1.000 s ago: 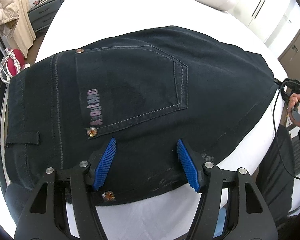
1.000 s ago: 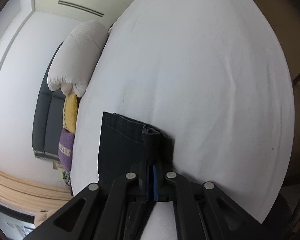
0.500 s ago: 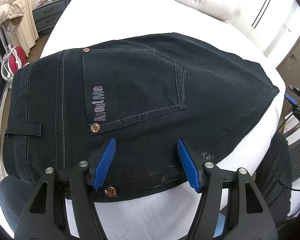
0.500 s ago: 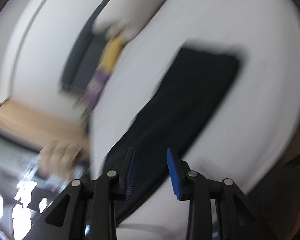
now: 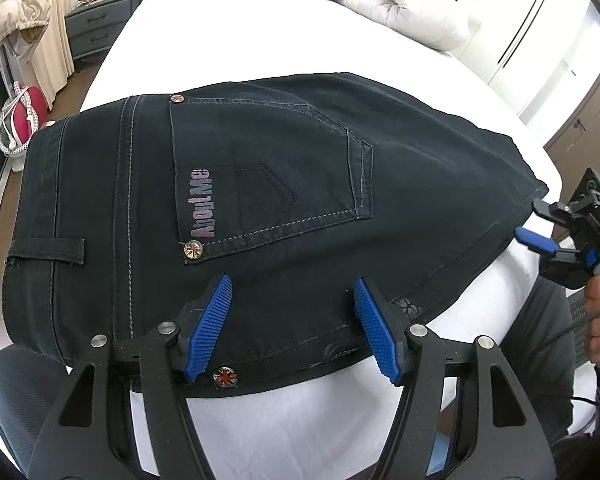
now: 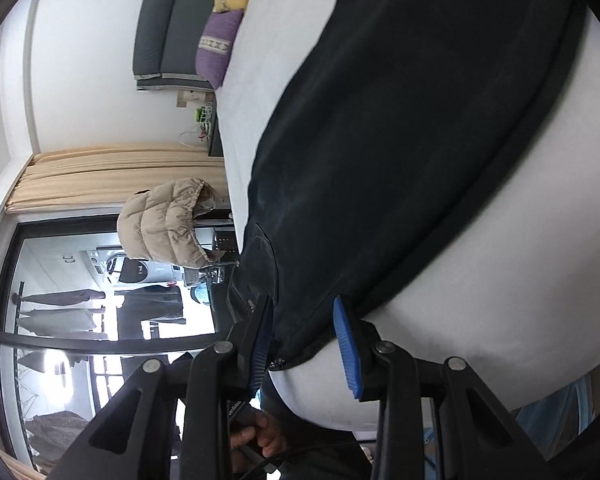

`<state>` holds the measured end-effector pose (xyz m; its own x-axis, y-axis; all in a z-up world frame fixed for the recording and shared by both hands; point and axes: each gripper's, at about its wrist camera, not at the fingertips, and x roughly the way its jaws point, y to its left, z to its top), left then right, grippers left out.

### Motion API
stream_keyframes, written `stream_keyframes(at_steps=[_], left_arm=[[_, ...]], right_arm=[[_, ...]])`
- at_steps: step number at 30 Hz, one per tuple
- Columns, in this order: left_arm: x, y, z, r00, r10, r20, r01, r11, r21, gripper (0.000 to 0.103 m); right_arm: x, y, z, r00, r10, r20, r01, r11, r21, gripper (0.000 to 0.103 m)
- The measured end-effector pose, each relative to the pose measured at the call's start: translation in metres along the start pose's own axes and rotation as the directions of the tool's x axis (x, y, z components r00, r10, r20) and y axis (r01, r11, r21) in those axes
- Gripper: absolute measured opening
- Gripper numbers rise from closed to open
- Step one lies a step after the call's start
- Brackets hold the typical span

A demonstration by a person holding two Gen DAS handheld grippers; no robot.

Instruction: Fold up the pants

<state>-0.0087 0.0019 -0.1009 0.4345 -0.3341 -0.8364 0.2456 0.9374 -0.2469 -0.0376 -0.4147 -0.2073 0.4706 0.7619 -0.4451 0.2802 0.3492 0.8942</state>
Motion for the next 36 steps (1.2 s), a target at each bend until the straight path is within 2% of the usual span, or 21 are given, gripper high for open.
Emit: stream_keyframes(at_steps=[6,9,15,17,18,19,25,33,36], left_arm=[[0.002,0.001,0.002,1.000,-0.002,0.001,0.002,1.000,-0.002,0.063],[0.003,0.002,0.002,1.000,-0.001,0.002,0.001,1.000,-0.002,0.063],[0.004,0.001,0.001,1.000,0.003,0.002,-0.003,1.000,-0.001,0.063],[0.003,0.001,0.001,1.000,0.003,0.002,-0.003,1.000,0.001,0.063],[0.003,0.001,0.000,1.000,0.004,0.001,-0.004,1.000,0.003,0.063],[0.004,0.001,0.000,1.000,0.004,0.000,-0.004,1.000,0.003,0.063],[0.003,-0.001,0.001,1.000,-0.003,-0.008,0.003,1.000,0.009,0.063],[-0.001,0.001,0.000,1.000,-0.016,-0.006,0.016,1.000,0.009,0.063],[-0.001,0.000,0.000,1.000,-0.014,-0.003,0.014,1.000,0.003,0.062]], right_arm=[[0.009,-0.009,-0.001,0.999,-0.027,-0.033,0.028,0.999,0.036,0.038],[0.015,-0.010,0.003,0.999,-0.024,-0.034,0.026,0.998,0.057,0.043],[0.025,-0.009,0.009,1.000,-0.016,-0.022,0.018,0.998,0.057,0.044],[0.029,-0.007,0.011,0.999,-0.022,-0.026,0.023,0.999,0.037,0.036],[0.031,-0.005,0.012,0.999,-0.032,-0.027,0.032,0.999,0.016,0.015],[0.031,-0.004,0.012,0.999,-0.048,-0.024,0.048,0.999,0.000,0.006],[0.020,-0.018,-0.001,0.996,-0.094,-0.001,0.094,0.996,-0.014,0.002],[0.018,-0.021,-0.007,0.995,-0.099,0.013,0.099,0.995,-0.022,0.001],[0.017,-0.022,-0.006,0.996,-0.087,-0.012,0.086,0.996,-0.021,0.001]])
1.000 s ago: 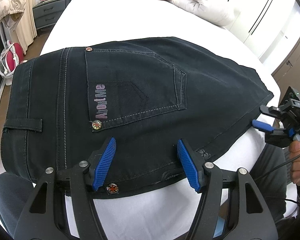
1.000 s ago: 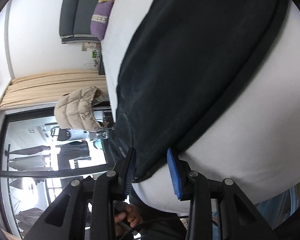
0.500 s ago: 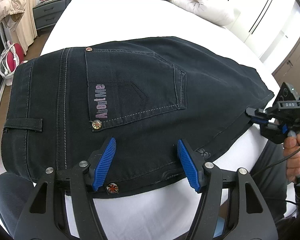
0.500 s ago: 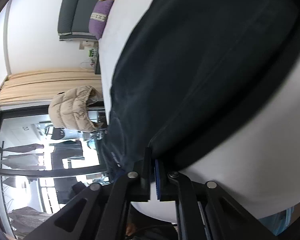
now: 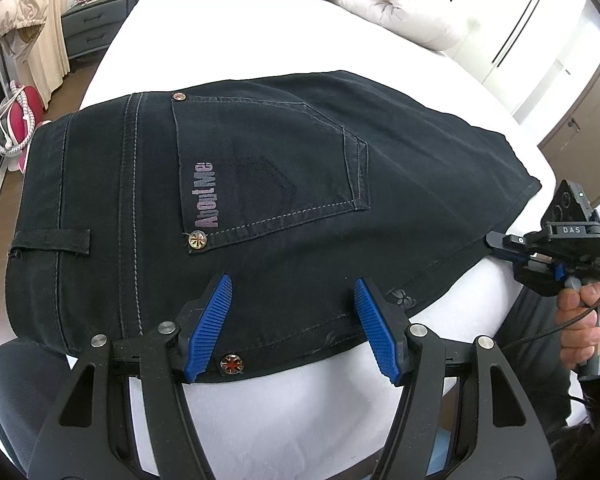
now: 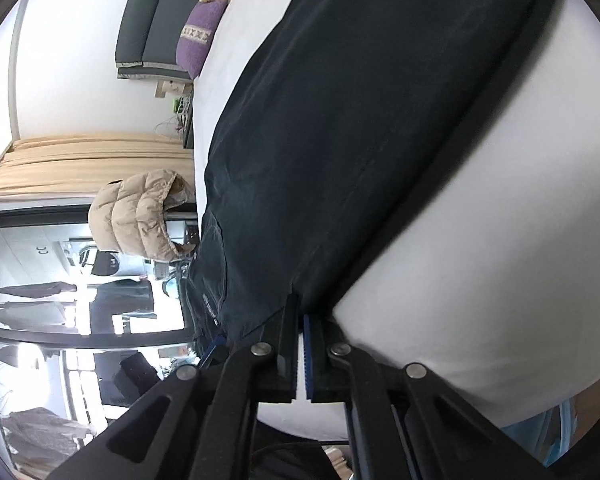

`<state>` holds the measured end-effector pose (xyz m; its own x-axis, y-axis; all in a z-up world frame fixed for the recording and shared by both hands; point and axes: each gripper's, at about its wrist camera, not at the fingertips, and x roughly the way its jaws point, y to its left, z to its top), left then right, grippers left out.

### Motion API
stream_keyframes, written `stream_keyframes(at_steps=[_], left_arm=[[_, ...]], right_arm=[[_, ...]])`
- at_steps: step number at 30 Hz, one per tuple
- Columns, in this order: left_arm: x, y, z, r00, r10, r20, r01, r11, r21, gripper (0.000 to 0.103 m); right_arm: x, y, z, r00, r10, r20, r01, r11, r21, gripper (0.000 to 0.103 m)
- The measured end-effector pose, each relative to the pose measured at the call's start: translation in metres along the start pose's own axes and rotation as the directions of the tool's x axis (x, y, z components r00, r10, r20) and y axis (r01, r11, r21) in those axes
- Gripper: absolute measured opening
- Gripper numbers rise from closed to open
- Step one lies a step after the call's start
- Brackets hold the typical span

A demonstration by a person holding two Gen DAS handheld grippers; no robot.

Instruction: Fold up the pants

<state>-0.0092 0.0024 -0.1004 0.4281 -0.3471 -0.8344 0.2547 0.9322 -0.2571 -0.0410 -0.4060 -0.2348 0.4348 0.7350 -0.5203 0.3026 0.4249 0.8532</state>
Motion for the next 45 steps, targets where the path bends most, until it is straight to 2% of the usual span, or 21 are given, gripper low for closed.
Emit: stream_keyframes(at_steps=[2,3,5,9,12,14,16,17,19,23,26,28,29,30,31,32,33,36,39,42,45], left_arm=[[-0.004,-0.002,0.001,1.000,0.007,0.001,-0.007,1.000,-0.004,0.063],[-0.005,-0.002,0.002,1.000,0.009,0.002,-0.009,1.000,-0.008,0.063],[-0.014,-0.004,0.006,1.000,0.003,0.011,-0.003,1.000,-0.029,0.063],[-0.022,-0.013,0.026,0.995,-0.068,0.070,0.072,0.996,-0.056,0.063],[-0.008,-0.028,0.049,0.991,-0.111,0.080,0.114,0.993,-0.037,0.063],[0.017,-0.037,0.059,0.992,-0.117,0.037,0.117,0.993,-0.008,0.063],[0.044,-0.038,0.057,0.996,-0.082,-0.025,0.082,0.997,-0.007,0.063],[0.052,-0.036,0.052,0.996,-0.080,-0.039,0.080,0.997,-0.010,0.062],[0.049,-0.036,0.045,0.997,-0.071,-0.021,0.071,0.997,0.022,0.062],[0.043,-0.033,0.033,0.997,-0.079,-0.012,0.079,0.997,0.022,0.062],[0.043,-0.036,0.029,0.997,-0.071,-0.007,0.071,0.997,0.031,0.062],[0.044,-0.038,0.029,0.998,-0.061,-0.008,0.062,0.998,0.030,0.062],[0.044,-0.040,0.029,0.998,-0.058,-0.008,0.058,0.998,0.030,0.062],[0.044,-0.039,0.028,0.998,-0.057,-0.009,0.057,0.998,0.028,0.062],[0.044,-0.041,0.029,0.998,-0.056,-0.010,0.056,0.998,0.023,0.062],[0.043,-0.043,0.029,0.999,-0.050,-0.012,0.050,0.999,0.015,0.062],[0.041,-0.047,0.031,0.999,-0.043,-0.011,0.043,0.999,0.006,0.063],[0.029,-0.057,0.047,0.997,-0.072,0.006,0.072,0.997,0.009,0.063],[0.026,-0.081,0.080,0.993,-0.114,0.044,0.111,0.991,0.071,0.063],[0.043,-0.082,0.119,0.986,-0.158,0.056,0.155,0.987,0.047,0.063],[0.084,-0.056,0.141,0.991,-0.137,-0.004,0.137,0.990,-0.044,0.062]], right_arm=[[-0.003,0.005,-0.002,0.999,-0.016,-0.045,0.017,1.000,0.010,0.010],[-0.009,0.014,-0.005,0.996,-0.063,-0.062,0.060,0.997,-0.044,0.015],[-0.028,0.044,-0.013,0.989,-0.145,-0.036,0.134,0.969,-0.209,0.016],[-0.050,0.080,0.005,0.997,-0.067,0.040,0.076,0.941,-0.329,0.016],[-0.029,0.082,0.038,0.999,-0.021,0.031,0.030,0.951,-0.307,0.016],[0.000,0.069,0.057,0.999,0.023,-0.033,-0.030,0.973,-0.228,0.016],[0.025,0.048,0.067,0.998,0.011,-0.062,-0.020,0.987,-0.157,0.014],[0.032,0.036,0.069,0.998,-0.022,-0.061,0.014,0.991,-0.131,0.001],[0.027,0.013,0.072,1.000,0.015,-0.023,-0.017,0.996,-0.083,0.000],[-0.034,-0.028,0.095,0.985,0.040,0.169,-0.038,0.999,-0.015,0.000],[-0.104,-0.062,0.130,0.923,-0.019,0.385,-0.004,0.998,0.058,0.000],[-0.155,-0.081,0.150,0.843,-0.136,0.520,0.063,0.986,0.156,0.000],[-0.182,-0.088,0.158,0.789,-0.207,0.579,0.084,0.969,0.231,0.000],[-0.198,-0.087,0.160,0.754,-0.244,0.610,0.093,0.959,0.269,0.005],[-0.208,-0.080,0.161,0.735,-0.253,0.629,0.099,0.958,0.270,0.005],[-0.212,-0.067,0.162,0.734,-0.225,0.641,0.097,0.969,0.229,0.005],[-0.206,-0.047,0.163,0.761,-0.161,0.629,0.081,0.985,0.155,0.005],[-0.135,0.013,0.157,0.903,-0.013,0.430,0.040,0.998,-0.054,0.005],[-0.030,0.054,0.146,0.984,0.083,0.157,-0.060,0.987,-0.148,0.005],[0.069,0.076,0.132,0.995,0.079,-0.060,-0.089,0.980,-0.177,0.005],[0.130,0.067,0.150,0.988,0.078,-0.134,-0.089,0.993,-0.077,0.002]])
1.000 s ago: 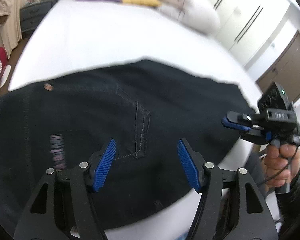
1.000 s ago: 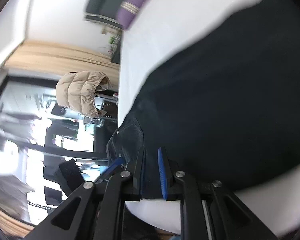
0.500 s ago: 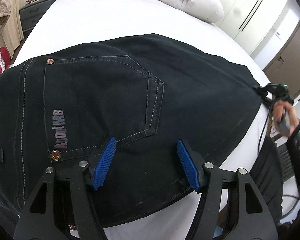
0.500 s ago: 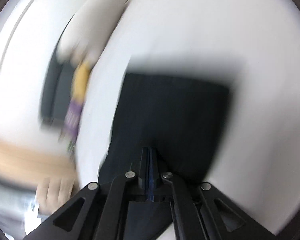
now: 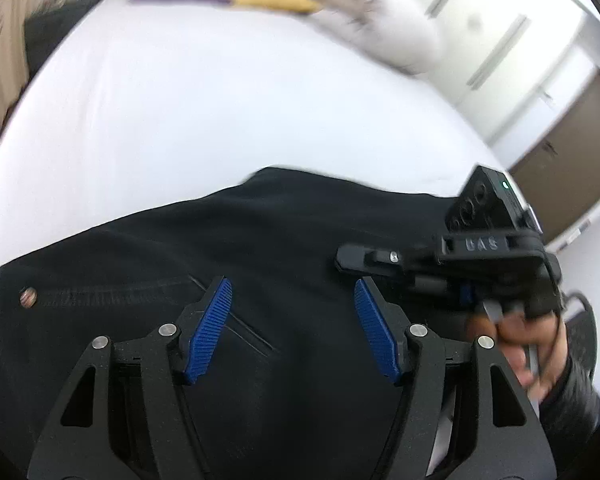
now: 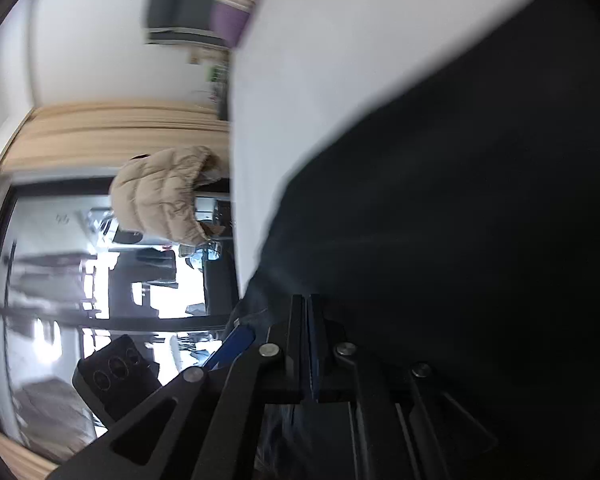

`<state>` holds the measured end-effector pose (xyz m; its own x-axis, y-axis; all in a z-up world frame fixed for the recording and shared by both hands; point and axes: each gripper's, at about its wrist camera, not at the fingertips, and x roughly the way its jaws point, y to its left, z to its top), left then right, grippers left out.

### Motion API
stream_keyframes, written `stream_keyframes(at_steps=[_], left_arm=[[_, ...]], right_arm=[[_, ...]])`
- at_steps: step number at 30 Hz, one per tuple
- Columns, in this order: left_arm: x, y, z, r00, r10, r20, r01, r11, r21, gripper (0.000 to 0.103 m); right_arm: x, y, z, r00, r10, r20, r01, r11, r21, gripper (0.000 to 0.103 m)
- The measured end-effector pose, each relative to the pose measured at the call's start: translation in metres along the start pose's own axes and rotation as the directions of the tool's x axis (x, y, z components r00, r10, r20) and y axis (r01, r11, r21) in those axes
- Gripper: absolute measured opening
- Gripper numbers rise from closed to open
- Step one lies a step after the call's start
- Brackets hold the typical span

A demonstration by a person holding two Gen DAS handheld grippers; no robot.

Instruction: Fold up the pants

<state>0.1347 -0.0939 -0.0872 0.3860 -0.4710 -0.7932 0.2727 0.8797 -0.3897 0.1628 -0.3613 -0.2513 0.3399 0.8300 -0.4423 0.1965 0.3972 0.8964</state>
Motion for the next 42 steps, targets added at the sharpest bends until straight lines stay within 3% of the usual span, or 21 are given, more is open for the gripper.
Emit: stream_keyframes(at_steps=[3,5,8,10,11,13,16,17,18,20,23,24,25,27,29,32,35,38,40,42], left_arm=[[0.020,0.040,0.001,0.999,-0.033,-0.029,0.030,0.993,-0.112,0.036],[0.016,0.060,-0.003,0.993,-0.117,-0.004,0.115,0.977,-0.179,0.028],[0.007,0.076,-0.009,0.990,-0.139,0.028,0.142,0.972,-0.184,0.024],[0.000,0.082,-0.014,0.991,-0.123,0.050,0.130,0.974,-0.188,0.024],[-0.006,0.086,-0.017,0.990,-0.123,0.062,0.133,0.972,-0.193,0.024],[-0.018,0.094,-0.022,0.991,-0.112,0.080,0.126,0.970,-0.206,0.024],[-0.040,0.108,-0.029,0.995,-0.024,0.102,0.046,0.972,-0.229,0.023],[-0.048,0.117,-0.026,0.994,-0.012,0.113,0.039,0.970,-0.241,0.024],[-0.059,0.126,-0.027,0.992,0.015,0.123,0.017,0.966,-0.257,0.024],[-0.079,0.137,-0.033,0.988,0.065,0.143,-0.025,0.963,-0.269,0.024],[-0.091,0.100,-0.029,0.985,0.000,0.172,0.041,0.971,-0.235,0.024],[-0.087,0.080,-0.026,0.985,-0.030,0.168,0.064,0.978,-0.200,0.024],[-0.081,0.056,-0.023,0.986,-0.061,0.154,0.085,0.985,-0.152,0.024],[-0.057,0.005,-0.020,0.990,-0.112,0.087,0.117,0.992,-0.043,0.024],[-0.032,-0.024,-0.025,0.993,-0.117,0.014,0.117,0.993,0.025,0.024],[0.001,-0.019,-0.040,0.994,-0.082,-0.077,0.080,0.997,-0.023,0.023],[-0.005,0.004,-0.050,0.992,-0.120,-0.039,0.116,0.989,-0.094,0.022],[-0.009,0.023,-0.047,0.991,-0.126,-0.035,0.121,0.984,-0.129,0.014],[-0.013,0.034,-0.046,0.991,-0.134,-0.029,0.128,0.979,-0.159,0.012],[-0.014,0.044,-0.046,0.990,-0.139,-0.022,0.133,0.975,-0.178,0.009]], right_arm=[[-0.009,-0.026,0.023,0.998,0.038,0.059,-0.042,0.996,0.077,0.000],[-0.037,-0.031,0.038,0.989,-0.004,0.150,-0.007,0.997,0.074,0.000],[-0.100,-0.072,0.058,0.949,-0.025,0.316,-0.026,0.988,0.156,0.000],[-0.154,-0.093,0.062,0.898,-0.089,0.432,0.002,0.980,0.198,0.000],[-0.187,-0.102,0.067,0.858,-0.146,0.493,0.038,0.974,0.222,0.000],[-0.232,-0.117,0.077,0.800,-0.209,0.562,0.055,0.959,0.278,0.000],[-0.302,-0.123,0.070,0.686,-0.329,0.649,0.091,0.924,0.372,0.004],[-0.315,-0.113,0.062,0.657,-0.342,0.672,0.101,0.923,0.371,0.005],[-0.324,-0.103,0.054,0.648,-0.333,0.685,0.111,0.931,0.347,0.005],[-0.316,-0.082,0.041,0.691,-0.283,0.666,0.132,0.954,0.269,0.005],[-0.268,-0.057,0.009,0.815,-0.122,0.567,0.072,0.991,0.110,0.005],[-0.231,-0.046,-0.007,0.869,-0.071,0.490,0.041,0.997,0.073,0.005],[-0.199,-0.036,-0.018,0.903,-0.044,0.427,0.026,0.998,0.048,0.005],[-0.130,-0.018,-0.040,0.959,0.007,0.285,-0.008,1.000,0.001,0.005],[-0.077,-0.004,-0.049,0.983,0.022,0.182,-0.021,1.000,-0.011,0.005],[-0.049,-0.016,-0.051,0.992,-0.024,0.121,0.023,1.000,0.013,0.001],[-0.087,-0.035,-0.034,0.976,-0.045,0.215,0.034,0.998,0.054,0.000],[-0.126,-0.060,-0.022,0.939,-0.081,0.333,0.050,0.994,0.099,0.000],[-0.174,-0.085,-0.009,0.908,-0.101,0.407,0.049,0.990,0.136,0.000],[-0.210,-0.099,0.001,0.862,-0.165,0.478,0.104,0.983,0.153,0.000]])
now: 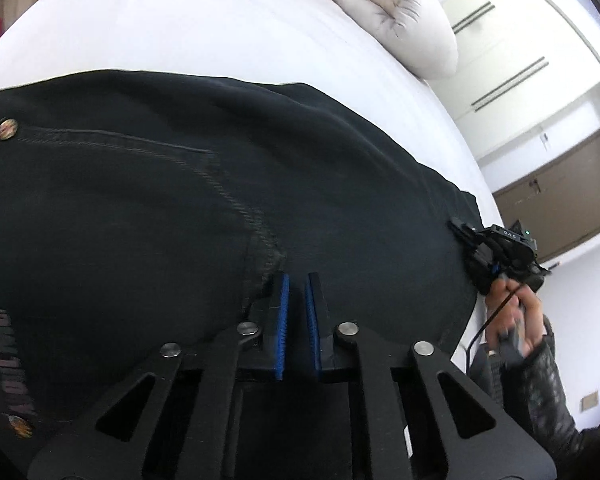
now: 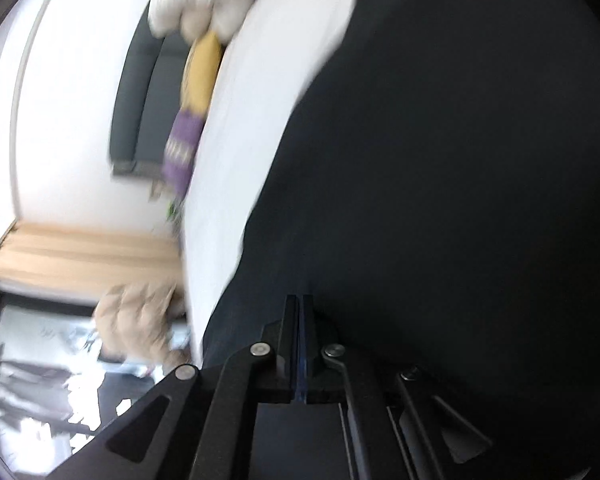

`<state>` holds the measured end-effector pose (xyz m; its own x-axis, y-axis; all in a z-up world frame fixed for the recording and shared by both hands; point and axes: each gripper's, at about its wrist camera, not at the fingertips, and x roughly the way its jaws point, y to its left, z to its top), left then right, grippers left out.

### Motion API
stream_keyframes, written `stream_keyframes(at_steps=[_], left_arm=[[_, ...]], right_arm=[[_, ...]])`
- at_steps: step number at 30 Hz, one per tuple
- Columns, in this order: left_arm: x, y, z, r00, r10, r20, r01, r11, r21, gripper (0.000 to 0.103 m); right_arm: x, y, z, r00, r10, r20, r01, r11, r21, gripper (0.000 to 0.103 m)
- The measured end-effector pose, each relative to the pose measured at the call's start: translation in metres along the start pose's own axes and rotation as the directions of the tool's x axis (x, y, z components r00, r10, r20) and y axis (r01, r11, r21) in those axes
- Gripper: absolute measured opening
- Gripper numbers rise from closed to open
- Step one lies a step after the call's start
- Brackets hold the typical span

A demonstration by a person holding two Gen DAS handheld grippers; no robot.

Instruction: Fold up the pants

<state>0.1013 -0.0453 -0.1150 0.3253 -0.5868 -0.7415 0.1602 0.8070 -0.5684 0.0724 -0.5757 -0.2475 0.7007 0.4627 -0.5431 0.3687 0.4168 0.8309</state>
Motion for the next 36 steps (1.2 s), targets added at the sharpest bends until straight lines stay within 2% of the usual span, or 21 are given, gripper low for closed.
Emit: stream_keyframes(at_steps=[3,6,7,8,9,10,11,12,13,14,17,18,20,21,23,25,29,31,32,34,36], left_arm=[[-0.007,0.013,-0.006,1.000,-0.026,0.005,0.026,0.999,-0.019,0.007],[-0.006,0.022,-0.011,1.000,-0.022,0.014,0.022,0.999,-0.024,0.007],[-0.007,0.024,-0.010,0.999,-0.028,0.015,0.029,0.999,-0.031,0.007],[-0.004,0.023,-0.018,0.999,-0.030,0.016,0.030,0.999,-0.031,0.007],[-0.004,0.022,-0.020,0.999,-0.029,0.019,0.030,0.999,-0.032,0.007],[-0.008,0.022,-0.021,0.999,-0.027,0.021,0.028,0.999,-0.029,0.007],[-0.009,0.020,-0.022,1.000,-0.020,0.023,0.021,1.000,-0.023,0.007],[0.002,0.017,-0.020,1.000,-0.012,0.026,0.013,1.000,-0.018,0.007],[0.002,0.016,-0.022,1.000,-0.007,0.029,0.008,1.000,-0.016,0.007],[0.004,0.010,-0.022,0.999,-0.005,0.033,0.006,1.000,-0.019,0.007],[0.002,0.011,-0.022,0.999,-0.004,0.038,0.005,1.000,-0.025,0.007],[0.001,0.012,-0.022,0.999,-0.001,0.037,0.002,1.000,-0.025,0.007],[-0.001,0.012,-0.023,0.999,0.007,0.036,-0.006,1.000,-0.021,0.007],[-0.002,0.012,-0.023,0.999,0.009,0.035,-0.009,1.000,-0.020,0.007],[-0.002,0.011,-0.024,0.999,0.014,0.036,-0.013,1.000,-0.021,0.007],[-0.003,0.010,-0.026,0.999,0.015,0.039,-0.014,1.000,-0.023,0.007],[-0.001,0.008,-0.027,0.999,0.025,0.046,-0.024,0.999,-0.024,0.007],[0.000,0.007,-0.027,0.999,0.026,0.046,-0.025,0.999,-0.022,0.007],[0.000,0.007,-0.027,0.999,0.026,0.046,-0.025,0.999,-0.022,0.007],[0.001,0.007,-0.027,0.999,0.025,0.046,-0.024,0.999,-0.023,0.007],[0.001,0.007,-0.027,0.999,0.024,0.046,-0.023,0.999,-0.024,0.007]], right_arm=[[-0.040,-0.026,0.045,0.992,-0.056,0.111,0.054,0.998,0.025,0.000],[-0.084,-0.053,0.086,0.974,-0.104,0.201,0.088,0.993,0.083,0.000],[-0.101,-0.056,0.096,0.960,-0.130,0.248,0.112,0.990,0.087,0.000],[-0.120,-0.060,0.103,0.933,-0.204,0.297,0.185,0.979,0.091,0.008],[-0.147,-0.063,0.110,0.892,-0.290,0.347,0.270,0.957,0.105,0.013],[-0.163,-0.062,0.108,0.885,-0.276,0.375,0.257,0.961,0.102,0.019],[-0.176,-0.063,0.105,0.889,-0.239,0.390,0.220,0.971,0.092,0.027],[-0.187,-0.061,0.097,0.894,-0.202,0.400,0.189,0.979,0.074,0.048],[-0.192,-0.056,0.086,0.899,-0.186,0.397,0.179,0.982,0.056,0.059],[-0.195,-0.052,0.074,0.902,-0.168,0.397,0.164,0.985,0.043,0.059],[-0.188,-0.057,0.035,0.938,-0.074,0.338,0.057,0.996,0.062,0.060],[-0.157,-0.040,0.020,0.949,-0.059,0.311,0.031,0.995,0.094,0.061],[-0.143,-0.045,0.009,0.960,-0.047,0.277,0.009,0.991,0.136,0.061],[-0.138,-0.052,0.006,0.959,-0.054,0.278,0.010,0.987,0.159,0.058],[-0.141,-0.058,0.000,0.954,-0.027,0.298,-0.030,0.982,0.185,0.058],[-0.147,-0.060,0.002,0.955,-0.023,0.295,-0.037,0.979,0.199,0.058],[-0.142,-0.055,0.017,0.963,-0.022,0.269,-0.027,0.984,0.178,0.058],[-0.160,-0.072,0.014,0.963,-0.014,0.268,-0.032,0.985,0.167,0.054],[-0.158,-0.072,0.016,0.963,-0.011,0.269,-0.035,0.986,0.166,0.051],[-0.155,-0.077,0.022,0.964,-0.017,0.267,-0.031,0.985,0.172,0.027],[-0.156,-0.085,0.024,0.968,-0.022,0.251,-0.025,0.983,0.184,0.012]])
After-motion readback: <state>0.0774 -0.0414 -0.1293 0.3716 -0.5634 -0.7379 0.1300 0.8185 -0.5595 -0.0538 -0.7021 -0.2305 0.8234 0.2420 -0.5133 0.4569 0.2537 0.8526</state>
